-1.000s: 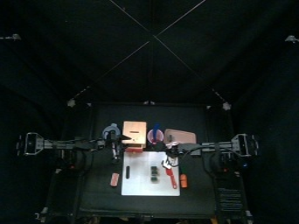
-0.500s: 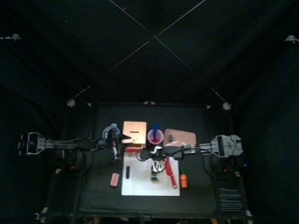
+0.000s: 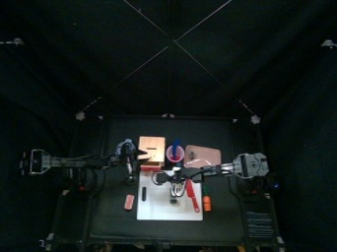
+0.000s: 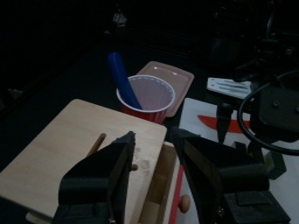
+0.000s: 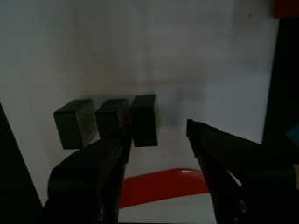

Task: Place sushi on board then cut the sushi with the knife then place the pieces on the plate
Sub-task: Place the 4 sushi pieces on the plate

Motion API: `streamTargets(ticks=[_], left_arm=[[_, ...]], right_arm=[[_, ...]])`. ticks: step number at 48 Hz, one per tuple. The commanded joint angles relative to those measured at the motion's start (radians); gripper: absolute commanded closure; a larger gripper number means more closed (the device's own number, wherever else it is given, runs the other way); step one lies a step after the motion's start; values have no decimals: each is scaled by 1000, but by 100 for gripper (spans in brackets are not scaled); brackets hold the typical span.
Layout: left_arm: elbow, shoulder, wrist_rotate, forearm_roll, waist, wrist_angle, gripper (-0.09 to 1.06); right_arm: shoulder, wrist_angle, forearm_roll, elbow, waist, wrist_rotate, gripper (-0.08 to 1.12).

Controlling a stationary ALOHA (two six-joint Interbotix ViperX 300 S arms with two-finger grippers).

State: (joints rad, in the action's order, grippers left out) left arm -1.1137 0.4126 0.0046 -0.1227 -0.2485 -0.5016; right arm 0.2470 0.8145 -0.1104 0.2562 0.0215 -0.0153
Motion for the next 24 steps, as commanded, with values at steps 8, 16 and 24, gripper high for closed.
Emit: streamTargets(ticks=[8,16,24], left_arm=[[23,0,-2,-14,-8,-8,19],[23,0,-2,-14,-8,-9,19],[18,0,-2,-17,-8,-8,19]], right_arm=[[-5,-11,8,-18,15,-2,18],[0,-26,8,-6,8,-2,18],[8,-31,8,-3,6,0,26]])
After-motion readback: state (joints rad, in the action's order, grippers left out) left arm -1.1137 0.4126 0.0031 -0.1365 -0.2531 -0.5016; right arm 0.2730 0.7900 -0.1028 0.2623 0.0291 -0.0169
